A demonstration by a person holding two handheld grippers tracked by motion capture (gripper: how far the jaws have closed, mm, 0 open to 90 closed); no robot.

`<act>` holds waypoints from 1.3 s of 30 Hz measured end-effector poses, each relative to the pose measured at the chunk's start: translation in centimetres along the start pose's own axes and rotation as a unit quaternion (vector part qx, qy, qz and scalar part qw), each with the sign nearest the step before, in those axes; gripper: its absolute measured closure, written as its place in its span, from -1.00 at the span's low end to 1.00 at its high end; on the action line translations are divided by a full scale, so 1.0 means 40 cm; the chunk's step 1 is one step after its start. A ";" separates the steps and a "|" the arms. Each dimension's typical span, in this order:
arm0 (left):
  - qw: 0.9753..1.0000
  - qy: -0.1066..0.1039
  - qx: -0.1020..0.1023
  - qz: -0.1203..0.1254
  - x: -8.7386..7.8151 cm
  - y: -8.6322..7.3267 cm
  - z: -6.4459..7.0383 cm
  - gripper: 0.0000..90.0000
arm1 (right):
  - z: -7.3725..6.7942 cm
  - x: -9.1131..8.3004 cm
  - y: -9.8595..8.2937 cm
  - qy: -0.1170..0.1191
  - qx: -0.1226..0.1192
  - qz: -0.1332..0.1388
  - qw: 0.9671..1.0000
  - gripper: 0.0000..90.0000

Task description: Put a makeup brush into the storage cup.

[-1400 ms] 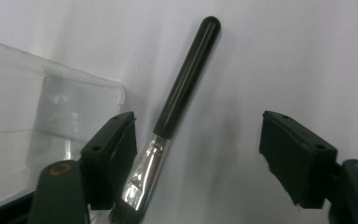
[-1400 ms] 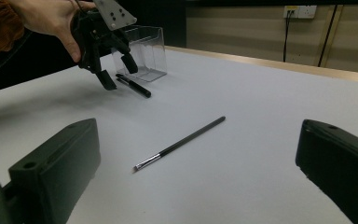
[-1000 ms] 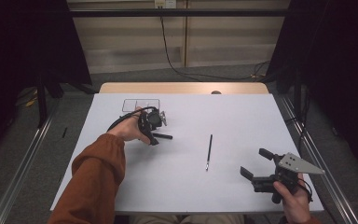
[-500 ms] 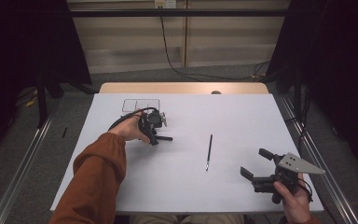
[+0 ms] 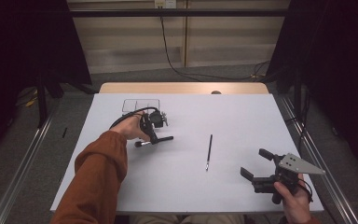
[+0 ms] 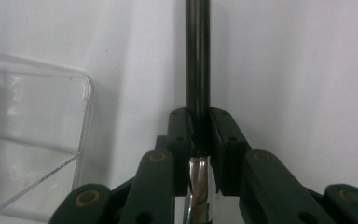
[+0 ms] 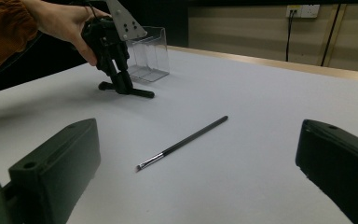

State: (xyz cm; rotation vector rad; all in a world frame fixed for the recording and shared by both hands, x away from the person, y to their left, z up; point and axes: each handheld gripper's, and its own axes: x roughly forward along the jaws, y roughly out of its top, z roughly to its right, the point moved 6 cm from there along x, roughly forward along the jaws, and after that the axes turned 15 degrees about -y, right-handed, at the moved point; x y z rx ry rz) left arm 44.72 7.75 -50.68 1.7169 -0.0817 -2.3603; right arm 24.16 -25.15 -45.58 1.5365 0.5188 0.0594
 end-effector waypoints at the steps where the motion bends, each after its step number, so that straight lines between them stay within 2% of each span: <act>1: 1.000 0.001 -0.001 0.000 0.000 0.000 0.000 0.76 | 0.000 0.000 0.000 0.000 0.000 0.000 1.000 -1.00; 4: 1.000 0.007 -0.008 0.007 0.002 0.000 0.000 0.77 | 0.000 0.001 0.000 0.000 -0.001 -0.001 1.000 -1.00; 6: 1.000 0.002 -0.017 0.015 0.001 0.000 0.002 0.77 | 0.000 0.001 -0.001 0.000 -0.001 -0.001 1.000 -1.00; 9: 1.000 0.005 -0.017 0.009 -0.001 0.000 0.001 0.77 | 0.001 0.001 -0.001 0.000 -0.001 -0.002 1.000 -1.00; 10: 1.000 0.012 -0.020 0.016 0.001 0.000 0.000 0.77 | 0.001 0.001 -0.001 0.000 -0.001 -0.002 1.000 -1.00; 11: 1.000 0.002 -0.020 0.011 -0.002 -0.001 0.000 0.77 | 0.001 0.001 -0.001 -0.001 -0.001 -0.002 1.000 -1.00; 12: 0.999 0.002 -0.031 0.022 0.000 0.000 0.002 0.77 | 0.001 0.001 -0.001 0.000 -0.001 -0.002 1.000 -1.00; 15: 0.999 0.001 -0.027 0.018 -0.004 -0.002 -0.001 0.77 | 0.001 0.002 -0.001 -0.001 0.000 -0.002 1.000 -1.00; 17: 0.999 0.017 -0.035 0.030 -0.003 -0.001 -0.002 0.77 | 0.001 0.002 -0.001 -0.001 0.001 -0.002 1.000 -1.00; 18: 0.999 0.013 -0.033 0.027 -0.005 -0.003 -0.003 0.77 | 0.001 0.002 -0.001 -0.001 0.001 -0.002 1.000 -1.00; 19: 0.998 0.015 -0.040 0.036 -0.005 -0.002 -0.003 0.77 | 0.001 0.002 -0.001 -0.001 0.001 -0.002 1.000 -1.00; 20: 0.999 0.008 -0.036 0.032 -0.010 -0.004 -0.003 0.77 | 0.001 0.002 -0.001 -0.001 0.001 -0.002 1.000 -1.00; 21: 0.998 0.011 -0.041 0.042 -0.010 -0.002 -0.001 0.77 | 0.001 0.002 -0.001 -0.001 0.001 -0.001 1.000 -1.00; 22: 0.998 0.005 -0.043 0.047 -0.016 -0.001 0.000 0.77 | 0.002 0.002 -0.001 -0.002 0.001 -0.002 1.000 -1.00; 24: 0.998 0.004 -0.038 0.049 -0.026 -0.002 0.002 0.77 | 0.001 0.003 -0.001 -0.002 0.003 -0.001 1.000 -1.00; 25: 0.998 -0.004 -0.039 0.051 -0.031 -0.003 0.004 0.77 | 0.001 0.003 -0.001 -0.002 0.003 -0.001 1.000 -1.00; 26: 0.997 0.001 -0.044 0.065 -0.029 -0.001 0.007 0.77 | 0.001 0.003 -0.001 -0.002 0.002 -0.001 1.000 -1.00; 27: 0.997 -0.004 -0.041 0.059 -0.036 -0.003 0.009 0.77 | 0.001 0.003 -0.001 -0.002 0.002 -0.001 1.000 -1.00; 28: 0.996 0.001 -0.047 0.076 -0.035 -0.001 0.011 0.77 | 0.001 0.003 -0.001 -0.003 0.002 -0.002 1.000 -1.00; 29: 0.997 -0.006 -0.041 0.065 -0.044 -0.005 0.010 0.77 | 0.001 0.003 -0.001 -0.003 0.002 -0.002 1.000 -1.00; 30: 0.995 0.000 -0.050 0.082 -0.045 -0.003 0.012 0.77 | 0.001 0.003 -0.001 -0.002 0.002 -0.001 1.000 -1.00; 31: 0.995 -0.010 -0.052 0.087 -0.051 -0.004 0.014 0.77 | 0.001 0.003 -0.001 -0.002 0.002 -0.001 1.000 -1.00; 32: 0.995 -0.009 -0.049 0.091 -0.058 -0.005 0.014 0.77 | 0.001 0.003 -0.001 -0.002 0.002 -0.001 1.000 -1.00; 34: 0.992 -0.015 -0.052 0.110 -0.068 -0.003 0.018 0.77 | 0.001 0.002 -0.001 -0.002 0.002 -0.002 1.000 -1.00; 39: 0.987 -0.015 -0.053 0.150 -0.088 -0.003 0.027 0.77 | 0.001 0.004 -0.001 -0.002 0.002 -0.002 1.000 -1.00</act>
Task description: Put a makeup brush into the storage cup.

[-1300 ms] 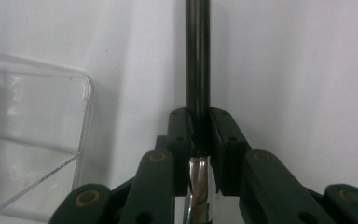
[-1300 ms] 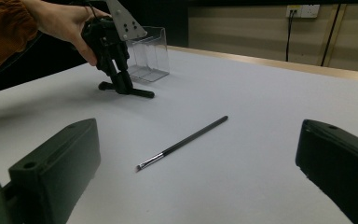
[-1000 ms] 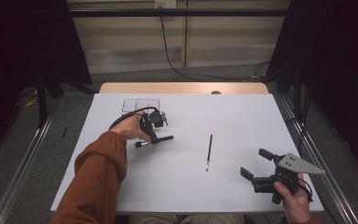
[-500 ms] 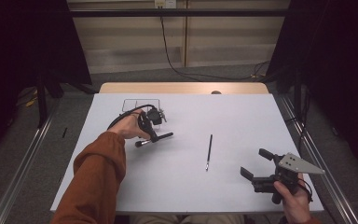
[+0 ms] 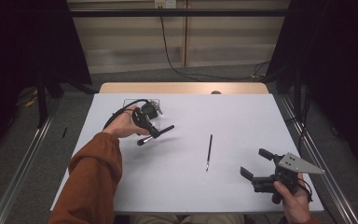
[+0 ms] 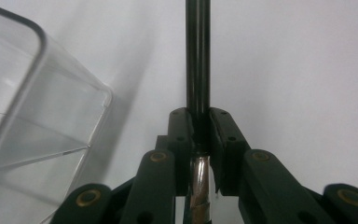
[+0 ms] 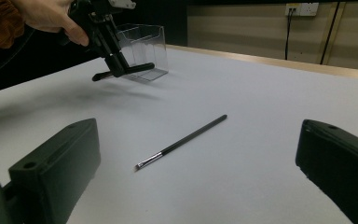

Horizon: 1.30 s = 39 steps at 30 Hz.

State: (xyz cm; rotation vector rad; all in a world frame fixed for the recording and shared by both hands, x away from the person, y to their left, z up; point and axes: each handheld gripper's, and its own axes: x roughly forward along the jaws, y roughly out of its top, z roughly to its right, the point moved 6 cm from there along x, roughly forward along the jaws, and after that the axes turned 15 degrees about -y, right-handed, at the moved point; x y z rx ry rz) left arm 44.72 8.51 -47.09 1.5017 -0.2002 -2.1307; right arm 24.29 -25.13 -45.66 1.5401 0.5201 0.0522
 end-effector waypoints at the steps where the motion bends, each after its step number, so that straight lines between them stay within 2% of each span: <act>1: 1.000 -0.001 0.001 0.005 -0.004 0.000 0.002 0.77 | 0.000 0.000 0.000 0.000 0.000 0.000 1.000 -1.00; 8: 0.998 -0.004 -0.001 0.056 -0.022 -0.005 0.020 0.77 | -0.001 0.000 0.000 0.000 -0.001 0.001 1.000 -1.00; 10: 0.998 0.000 -0.002 0.067 -0.027 -0.010 0.023 0.77 | -0.001 0.000 0.000 0.000 -0.001 0.000 1.000 -1.00; 11: 0.996 0.002 -0.012 0.089 -0.028 -0.010 0.025 0.77 | -0.001 0.000 0.000 -0.001 -0.001 0.000 1.000 -1.00; 12: 0.995 0.009 -0.009 0.095 -0.035 -0.015 0.023 0.77 | -0.001 0.000 0.000 -0.001 -0.001 0.000 1.000 -1.00; 13: 0.994 0.002 -0.007 0.109 -0.042 -0.018 0.023 0.77 | 0.000 0.000 0.000 -0.001 -0.001 0.000 1.000 -1.00; 14: 0.993 0.008 -0.010 0.118 -0.048 -0.023 0.023 0.77 | 0.000 -0.001 0.000 -0.001 -0.002 0.000 1.000 -1.00; 16: 0.991 0.021 -0.015 0.128 -0.055 -0.032 0.026 0.77 | 0.000 -0.001 0.000 -0.002 -0.002 0.000 1.000 -1.00; 18: 0.990 0.017 -0.014 0.140 -0.062 -0.040 0.030 0.77 | 0.001 0.000 0.000 -0.002 -0.001 0.001 1.000 -1.00; 19: 0.989 0.022 -0.015 0.149 -0.065 -0.041 0.032 0.77 | 0.000 0.001 0.000 -0.002 -0.001 0.000 1.000 -1.00; 20: 0.988 0.025 -0.012 0.150 -0.070 -0.045 0.031 0.77 | 0.000 0.001 0.000 -0.002 -0.001 0.000 1.000 -1.00; 21: 0.986 0.018 -0.020 0.164 -0.071 -0.045 0.035 0.77 | -0.001 0.001 0.000 -0.002 -0.002 0.000 1.000 -1.00; 23: 0.984 0.029 -0.024 0.173 -0.076 -0.049 0.037 0.77 | -0.001 0.000 0.000 -0.002 -0.002 0.000 1.000 -1.00; 24: 0.983 0.028 -0.023 0.177 -0.079 -0.051 0.039 0.77 | 0.000 0.001 0.000 -0.002 -0.001 -0.001 1.000 -1.00; 29: 0.975 0.044 -0.024 0.218 -0.092 -0.055 0.047 0.77 | 0.001 0.001 0.000 -0.004 0.000 -0.001 1.000 -1.00; 30: 0.973 0.047 -0.017 0.224 -0.094 -0.055 0.051 0.77 | 0.000 0.001 0.000 -0.004 0.000 -0.001 1.000 -1.00; 31: 0.971 0.054 -0.012 0.233 -0.097 -0.056 0.054 0.77 | 0.000 0.001 0.000 -0.004 0.000 -0.001 1.000 -1.00; 32: 0.969 0.053 -0.013 0.240 -0.098 -0.057 0.057 0.77 | 0.000 0.001 0.000 -0.003 0.000 -0.001 1.000 -1.00; 34: 0.964 0.057 -0.015 0.259 -0.100 -0.059 0.061 0.77 | 0.000 0.001 0.000 -0.003 0.000 0.000 1.000 -1.00; 35: 0.963 0.057 -0.015 0.263 -0.102 -0.061 0.062 0.77 | 0.000 0.002 0.000 -0.004 0.000 -0.001 1.000 -1.00; 38: 0.955 0.070 -0.018 0.287 -0.110 -0.069 0.065 0.77 | -0.001 0.002 0.001 -0.002 -0.002 -0.001 1.000 -1.00; 39: 0.951 0.086 -0.020 0.297 -0.115 -0.072 0.064 0.77 | -0.001 0.003 0.000 -0.001 -0.002 -0.001 1.000 -1.00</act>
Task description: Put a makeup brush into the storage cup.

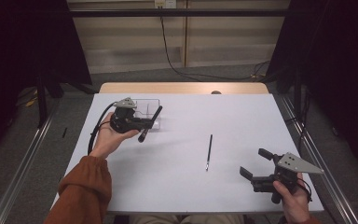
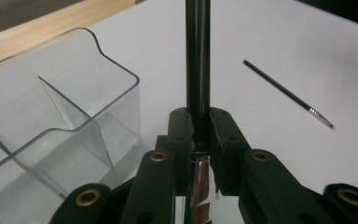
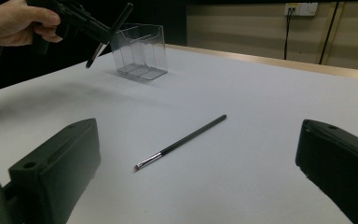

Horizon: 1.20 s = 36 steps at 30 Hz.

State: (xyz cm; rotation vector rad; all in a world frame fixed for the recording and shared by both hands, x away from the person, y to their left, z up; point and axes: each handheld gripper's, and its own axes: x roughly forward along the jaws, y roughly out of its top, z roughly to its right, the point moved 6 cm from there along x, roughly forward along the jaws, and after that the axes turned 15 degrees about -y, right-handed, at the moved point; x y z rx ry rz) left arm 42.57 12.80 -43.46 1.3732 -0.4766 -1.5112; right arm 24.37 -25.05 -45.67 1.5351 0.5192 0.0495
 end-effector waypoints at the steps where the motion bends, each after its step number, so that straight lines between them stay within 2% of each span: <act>1: 1.000 0.006 -0.005 0.010 -0.006 -0.001 -0.001 0.77 | 0.000 0.000 0.000 0.000 0.003 0.000 1.000 -1.00; 6: 0.999 0.005 -0.008 0.052 -0.032 -0.001 0.012 0.77 | 0.003 0.000 0.000 -0.001 0.003 0.001 1.000 -1.00; 13: 0.997 -0.005 0.002 0.077 -0.050 0.000 0.058 0.77 | 0.004 -0.001 0.000 -0.002 0.002 0.002 1.000 -1.00; 18: 0.996 -0.012 0.002 0.084 -0.066 -0.011 0.083 0.77 | 0.003 0.000 0.000 -0.001 0.003 0.001 1.000 -1.00; 25: 0.995 -0.002 0.013 0.096 -0.078 -0.029 0.110 0.77 | 0.005 0.002 0.000 -0.003 0.007 0.000 1.000 -1.00; 26: 0.996 -0.008 0.012 0.090 -0.079 -0.032 0.115 0.77 | 0.005 0.002 0.000 -0.003 0.006 0.000 1.000 -1.00; 27: 0.996 -0.004 0.016 0.089 -0.079 -0.034 0.120 0.77 | 0.005 0.002 0.000 -0.003 0.006 0.000 1.000 -1.00; 32: 0.995 -0.018 0.023 0.093 -0.077 -0.037 0.154 0.77 | 0.003 0.001 0.000 -0.001 0.004 0.001 1.000 -1.00; 34: 0.995 -0.032 0.024 0.096 -0.075 -0.040 0.169 0.77 | 0.003 0.001 0.000 -0.001 0.004 0.001 1.000 -1.00; 36: 0.995 -0.043 0.027 0.088 -0.072 -0.043 0.185 0.77 | 0.003 0.002 0.000 0.000 0.004 0.001 1.000 -1.00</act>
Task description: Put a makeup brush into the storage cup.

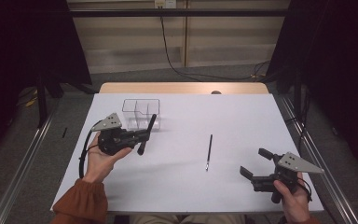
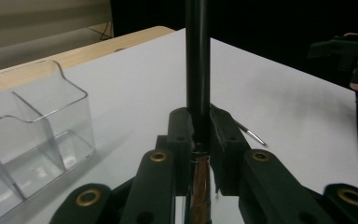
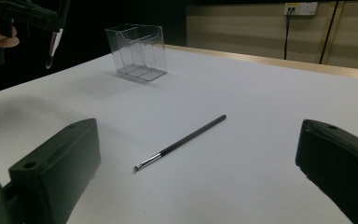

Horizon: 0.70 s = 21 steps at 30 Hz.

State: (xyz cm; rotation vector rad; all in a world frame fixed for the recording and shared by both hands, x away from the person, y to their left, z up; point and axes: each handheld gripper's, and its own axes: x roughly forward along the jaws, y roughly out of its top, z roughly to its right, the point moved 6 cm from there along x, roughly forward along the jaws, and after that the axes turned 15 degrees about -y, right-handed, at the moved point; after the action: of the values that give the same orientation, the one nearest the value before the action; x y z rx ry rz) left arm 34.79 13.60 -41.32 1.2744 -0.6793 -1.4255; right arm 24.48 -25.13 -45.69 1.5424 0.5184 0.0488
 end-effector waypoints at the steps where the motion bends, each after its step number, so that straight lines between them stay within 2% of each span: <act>1: 1.000 -0.003 0.003 -0.003 0.001 0.000 0.007 0.77 | 0.000 0.000 0.000 0.000 0.000 0.001 1.000 -1.00; 6: 1.000 -0.027 0.005 -0.013 0.014 -0.004 0.034 0.77 | -0.003 0.000 0.001 0.003 0.000 0.002 1.000 -1.00; 14: 0.998 -0.045 0.014 -0.041 0.044 -0.013 0.058 0.77 | -0.019 0.005 -0.001 0.019 -0.014 0.000 1.000 -1.00; 18: 0.997 -0.051 0.006 -0.059 0.055 -0.014 0.069 0.77 | -0.028 0.016 0.000 0.026 -0.012 -0.005 1.000 -1.00; 19: 0.997 -0.050 0.010 -0.062 0.057 -0.013 0.072 0.77 | -0.032 0.018 0.003 0.028 -0.012 -0.003 1.000 -1.00; 21: 0.996 -0.056 0.006 -0.068 0.059 -0.010 0.080 0.77 | -0.041 0.023 0.009 0.033 -0.020 -0.001 0.999 -1.00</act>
State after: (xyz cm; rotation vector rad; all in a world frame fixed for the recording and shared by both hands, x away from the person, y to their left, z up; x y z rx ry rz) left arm 31.97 10.79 -41.61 1.2771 -0.6868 -1.6171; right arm 24.82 -23.25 -45.52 1.5060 0.5676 0.1073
